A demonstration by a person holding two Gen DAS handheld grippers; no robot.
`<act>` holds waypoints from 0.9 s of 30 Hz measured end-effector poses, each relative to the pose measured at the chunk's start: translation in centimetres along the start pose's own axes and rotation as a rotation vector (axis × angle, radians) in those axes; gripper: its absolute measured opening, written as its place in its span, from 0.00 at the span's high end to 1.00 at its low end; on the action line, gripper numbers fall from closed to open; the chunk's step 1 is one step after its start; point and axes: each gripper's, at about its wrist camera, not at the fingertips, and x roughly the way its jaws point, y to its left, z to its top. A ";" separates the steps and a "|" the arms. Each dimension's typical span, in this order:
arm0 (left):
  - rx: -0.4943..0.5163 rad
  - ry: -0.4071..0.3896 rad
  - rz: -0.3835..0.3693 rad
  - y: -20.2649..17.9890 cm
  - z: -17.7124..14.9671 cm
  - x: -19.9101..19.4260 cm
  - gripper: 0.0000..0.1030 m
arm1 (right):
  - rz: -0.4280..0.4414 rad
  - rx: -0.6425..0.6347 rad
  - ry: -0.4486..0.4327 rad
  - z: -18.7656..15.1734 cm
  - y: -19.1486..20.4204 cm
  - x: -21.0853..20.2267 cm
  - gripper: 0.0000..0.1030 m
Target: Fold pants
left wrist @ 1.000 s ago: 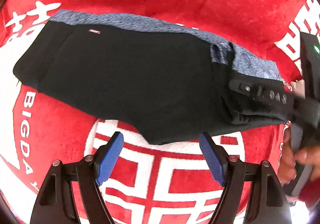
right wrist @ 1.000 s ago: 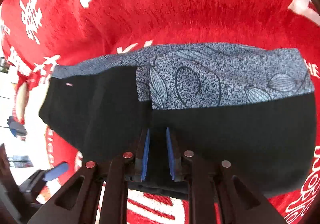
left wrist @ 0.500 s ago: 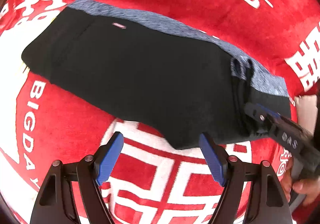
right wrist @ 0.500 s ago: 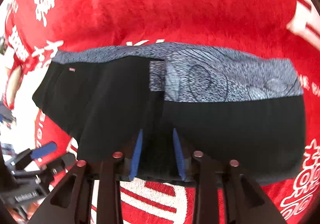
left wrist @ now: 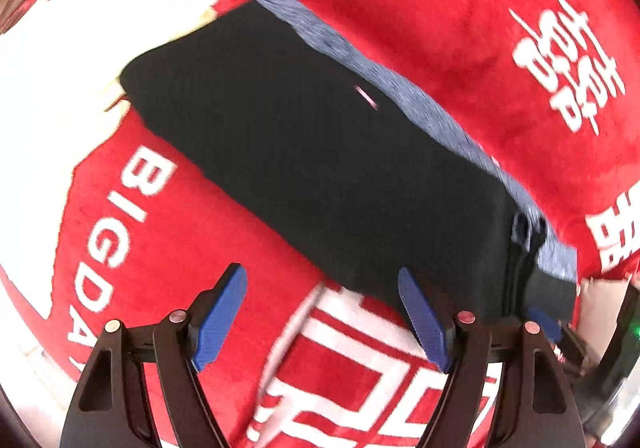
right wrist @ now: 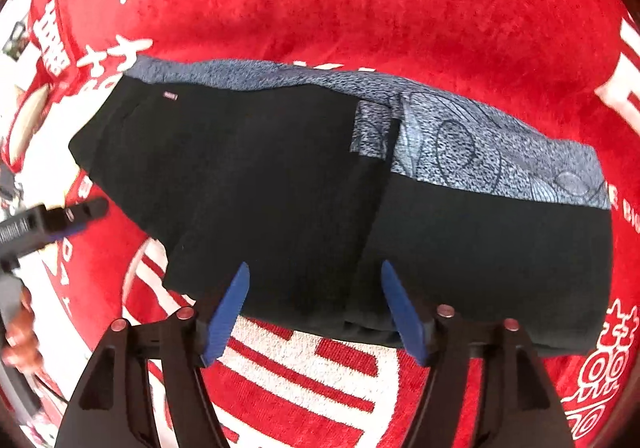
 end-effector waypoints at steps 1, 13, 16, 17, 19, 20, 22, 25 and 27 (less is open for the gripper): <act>-0.016 -0.009 -0.002 0.5 0.3 -0.1 0.23 | -0.007 -0.010 0.002 0.0 0.2 0.0 0.28; -0.285 -0.100 -0.178 8.1 3.9 1.5 0.23 | -0.018 -0.014 0.027 0.5 0.4 0.3 0.28; -0.319 -0.116 -0.249 8.8 4.5 2.4 0.23 | -0.016 -0.011 0.031 0.4 0.3 0.2 0.28; -0.317 -0.129 -0.265 8.9 4.6 2.5 0.23 | -0.017 -0.012 0.032 0.4 0.3 0.2 0.28; -0.315 -0.141 -0.287 9.0 4.9 2.6 0.23 | -0.019 -0.014 0.033 0.4 0.4 0.2 0.28; -0.322 -0.147 -0.306 9.4 5.1 2.6 0.23 | -0.021 -0.015 0.034 0.5 0.4 0.2 0.28; -0.336 -0.151 -0.335 9.7 5.5 2.8 0.23 | -0.024 -0.016 0.034 0.5 0.4 0.2 0.28; -0.355 -0.162 -0.363 10.0 6.2 3.0 0.23 | -0.028 -0.014 0.034 0.5 0.5 0.2 0.28; -0.380 -0.161 -0.397 9.9 6.6 2.8 0.23 | -0.028 -0.009 0.036 0.5 0.4 0.2 0.28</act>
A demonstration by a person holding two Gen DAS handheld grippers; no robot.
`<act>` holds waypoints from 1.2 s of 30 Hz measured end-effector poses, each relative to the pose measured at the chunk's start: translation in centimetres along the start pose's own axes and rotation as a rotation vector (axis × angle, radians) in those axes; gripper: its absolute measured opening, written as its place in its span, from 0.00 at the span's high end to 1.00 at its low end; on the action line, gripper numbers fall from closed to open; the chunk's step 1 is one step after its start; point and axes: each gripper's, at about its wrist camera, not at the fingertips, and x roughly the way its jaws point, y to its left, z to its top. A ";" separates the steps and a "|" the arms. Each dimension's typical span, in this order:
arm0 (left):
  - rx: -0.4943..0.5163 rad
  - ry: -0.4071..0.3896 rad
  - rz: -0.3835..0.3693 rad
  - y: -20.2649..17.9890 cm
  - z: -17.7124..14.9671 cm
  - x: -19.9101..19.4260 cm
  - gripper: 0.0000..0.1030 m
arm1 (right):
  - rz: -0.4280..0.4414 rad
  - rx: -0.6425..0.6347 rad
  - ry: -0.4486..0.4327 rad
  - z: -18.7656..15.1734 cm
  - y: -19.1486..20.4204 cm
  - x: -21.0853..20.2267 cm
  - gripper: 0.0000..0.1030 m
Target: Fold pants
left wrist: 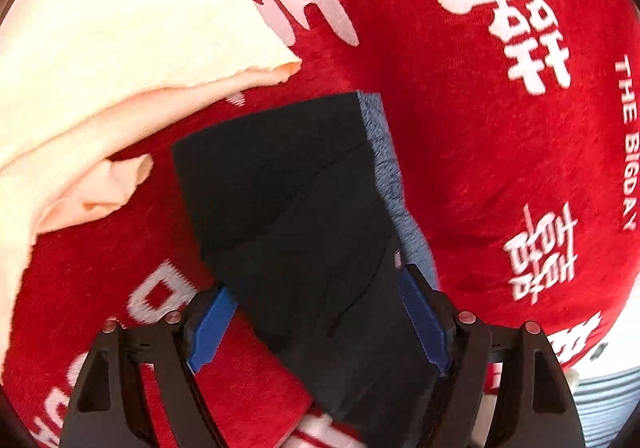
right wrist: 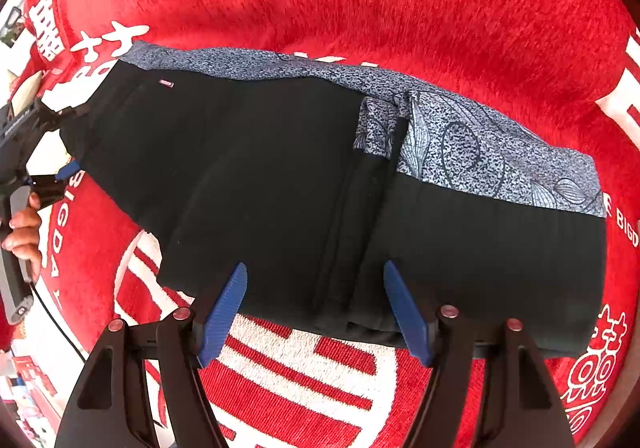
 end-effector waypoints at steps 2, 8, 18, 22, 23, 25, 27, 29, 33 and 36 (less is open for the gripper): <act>-0.005 -0.008 -0.039 -0.4 0.4 -0.2 0.23 | 0.004 0.008 0.001 0.0 -0.1 0.0 0.28; 0.012 0.003 0.024 -0.6 0.4 1.3 0.23 | 0.011 0.019 0.003 0.1 -0.1 0.0 0.28; 0.236 -0.034 0.334 -4.9 -0.7 1.6 0.72 | 0.020 0.069 0.005 1.4 -0.2 -1.6 0.28; 0.464 -0.102 0.400 -8.8 -3.1 1.0 0.72 | 0.106 0.091 -0.017 3.8 0.2 -3.8 0.28; 0.523 -0.114 0.409 -9.9 -3.9 0.8 0.72 | 0.139 0.089 -0.012 4.7 0.4 -4.2 0.28; 0.629 -0.135 0.422 -11.6 -5.5 0.7 0.72 | 0.194 0.077 -0.002 6.7 1.1 -4.8 0.27; 0.713 -0.149 0.426 -12.9 -6.8 0.6 0.72 | 0.255 0.059 0.014 9.4 2.2 -5.2 0.24; 0.772 -0.155 0.425 -13.9 -7.7 0.7 0.72 | 0.321 0.035 0.027 12.2 3.4 -5.6 0.22; 0.840 -0.162 0.416 -15.4 -8.7 0.9 0.72 | 0.434 -0.004 0.100 17.8 7.2 -5.3 0.19; 0.855 -0.161 0.405 -16.2 -8.8 1.0 0.72 | 0.485 -0.084 0.181 21.0 11.5 -4.1 0.17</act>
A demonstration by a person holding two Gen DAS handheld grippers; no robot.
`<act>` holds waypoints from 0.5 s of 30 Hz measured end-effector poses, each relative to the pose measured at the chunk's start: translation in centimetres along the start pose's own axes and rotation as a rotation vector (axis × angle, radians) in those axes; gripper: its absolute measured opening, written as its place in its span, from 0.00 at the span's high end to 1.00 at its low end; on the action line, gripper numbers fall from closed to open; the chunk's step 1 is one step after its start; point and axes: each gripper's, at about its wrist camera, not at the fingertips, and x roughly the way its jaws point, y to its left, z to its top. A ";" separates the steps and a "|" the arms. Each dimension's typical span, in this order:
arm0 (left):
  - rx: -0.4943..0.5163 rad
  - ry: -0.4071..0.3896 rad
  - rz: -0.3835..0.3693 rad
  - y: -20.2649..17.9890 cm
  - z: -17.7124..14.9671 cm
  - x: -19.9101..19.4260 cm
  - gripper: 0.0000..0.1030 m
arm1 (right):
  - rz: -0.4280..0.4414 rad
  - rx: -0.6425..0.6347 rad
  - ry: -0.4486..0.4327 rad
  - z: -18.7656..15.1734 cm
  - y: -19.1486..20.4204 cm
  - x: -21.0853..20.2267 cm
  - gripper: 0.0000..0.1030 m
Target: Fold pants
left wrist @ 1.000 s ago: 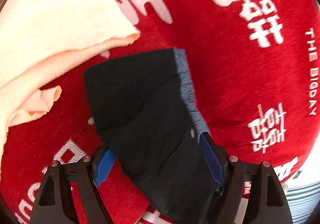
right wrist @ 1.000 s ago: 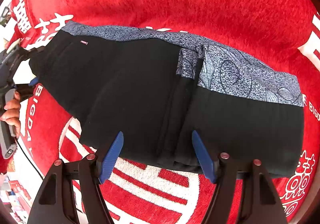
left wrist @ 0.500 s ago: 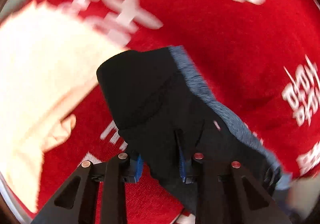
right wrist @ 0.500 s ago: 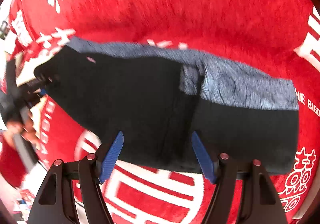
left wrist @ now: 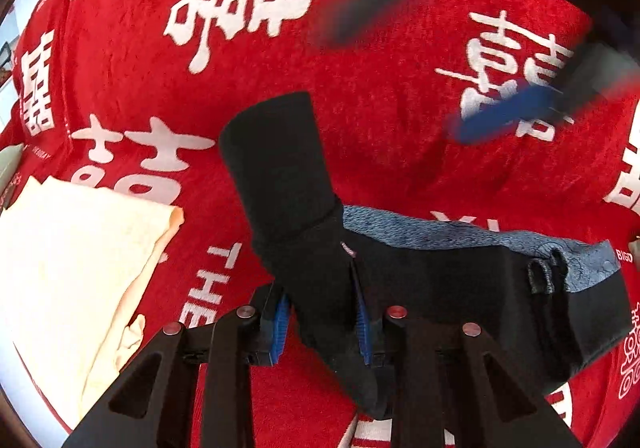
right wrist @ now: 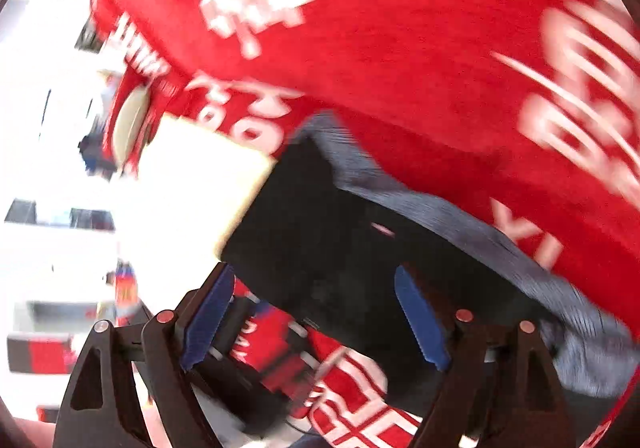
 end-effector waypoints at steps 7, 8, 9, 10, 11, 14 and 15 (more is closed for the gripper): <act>0.021 -0.022 -0.009 -0.8 -0.2 -0.6 0.72 | -0.116 -0.117 0.221 4.1 4.6 7.5 0.17; 0.021 -0.024 -0.010 -0.9 -0.2 -0.7 0.72 | -0.147 -0.123 0.240 4.3 4.7 8.5 0.17; 0.020 -0.024 -0.009 -0.9 -0.2 -0.7 0.72 | -0.166 -0.121 0.254 4.4 4.7 9.2 0.18; 0.018 -0.024 -0.008 -0.9 -0.3 -0.6 0.72 | -0.184 -0.110 0.271 4.4 4.4 9.9 0.37; 0.014 -0.017 -0.008 -0.9 -0.3 -0.5 0.72 | -0.196 -0.092 0.287 4.2 4.0 10.4 0.57; 0.018 -0.022 -0.021 -1.3 -0.3 -0.8 0.72 | -0.201 -0.064 0.242 3.4 3.2 9.7 0.83; 0.028 -0.029 -0.025 -1.6 -0.3 -1.1 0.72 | -0.189 -0.061 0.214 2.9 3.0 9.0 0.84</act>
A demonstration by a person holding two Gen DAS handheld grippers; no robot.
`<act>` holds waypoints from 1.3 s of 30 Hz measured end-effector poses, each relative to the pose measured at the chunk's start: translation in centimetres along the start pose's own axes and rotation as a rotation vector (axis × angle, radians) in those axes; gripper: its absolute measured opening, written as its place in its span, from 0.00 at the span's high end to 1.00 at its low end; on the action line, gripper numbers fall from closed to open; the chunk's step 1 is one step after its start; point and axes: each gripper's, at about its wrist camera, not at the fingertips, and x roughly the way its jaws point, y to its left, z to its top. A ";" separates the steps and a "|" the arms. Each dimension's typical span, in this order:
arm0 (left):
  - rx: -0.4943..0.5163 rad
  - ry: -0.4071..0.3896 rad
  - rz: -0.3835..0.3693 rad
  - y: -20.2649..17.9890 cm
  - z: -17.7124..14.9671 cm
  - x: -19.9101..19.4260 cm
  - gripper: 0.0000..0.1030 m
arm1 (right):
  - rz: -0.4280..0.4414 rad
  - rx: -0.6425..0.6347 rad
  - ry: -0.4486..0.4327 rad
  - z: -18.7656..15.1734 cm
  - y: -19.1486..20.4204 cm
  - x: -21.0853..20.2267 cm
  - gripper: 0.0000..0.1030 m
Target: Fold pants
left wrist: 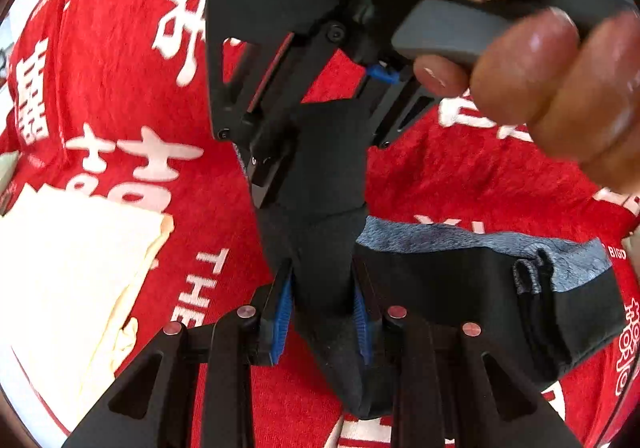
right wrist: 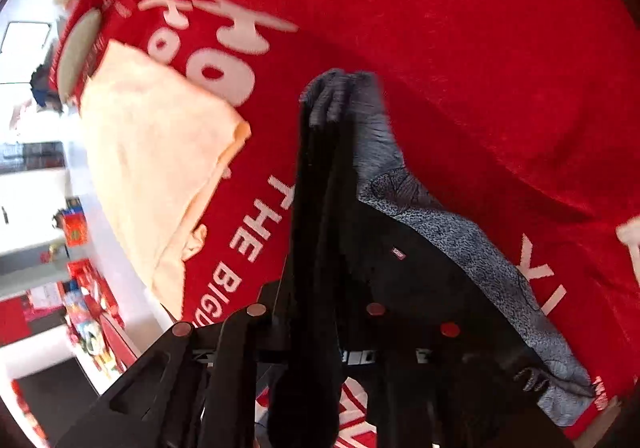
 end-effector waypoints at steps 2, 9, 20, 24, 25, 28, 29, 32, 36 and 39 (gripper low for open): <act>0.004 -0.011 -0.023 -0.7 0.3 -0.8 0.72 | 0.029 0.000 -0.051 -1.4 -0.6 -1.4 0.84; 0.040 -0.043 -0.118 -4.2 1.5 -4.3 0.72 | 0.189 0.059 -0.214 -6.8 -5.0 -7.0 0.84; 0.169 -0.021 -0.266 -13.1 1.7 -7.8 0.72 | 0.311 0.206 -0.411 -17.8 -13.1 -14.5 0.84; 0.236 -0.004 -0.293 -16.8 0.7 -8.6 0.72 | 0.340 0.275 -0.458 -22.3 -16.5 -15.7 0.84; 0.252 -0.002 -0.299 -17.7 0.4 -8.8 0.72 | 0.348 0.290 -0.467 -23.2 -17.3 -16.0 0.84; 0.307 0.001 -0.311 -20.2 -0.8 -9.1 0.72 | 0.373 0.334 -0.504 -26.3 -19.4 -16.3 0.84; 0.326 0.002 -0.316 -21.1 -1.1 -9.2 0.72 | 0.379 0.345 -0.513 -27.1 -20.0 -16.4 0.84; 0.378 0.013 -0.332 -23.8 -2.2 -9.0 0.72 | 0.394 0.385 -0.544 -29.7 -22.2 -16.5 0.84; 0.429 0.044 -0.360 -27.4 -3.9 -7.9 0.72 | 0.394 0.456 -0.560 -32.6 -25.9 -15.7 0.84; 0.475 0.077 -0.357 -30.0 -5.6 -6.5 0.72 | 0.387 0.500 -0.547 -34.1 -28.7 -14.2 0.84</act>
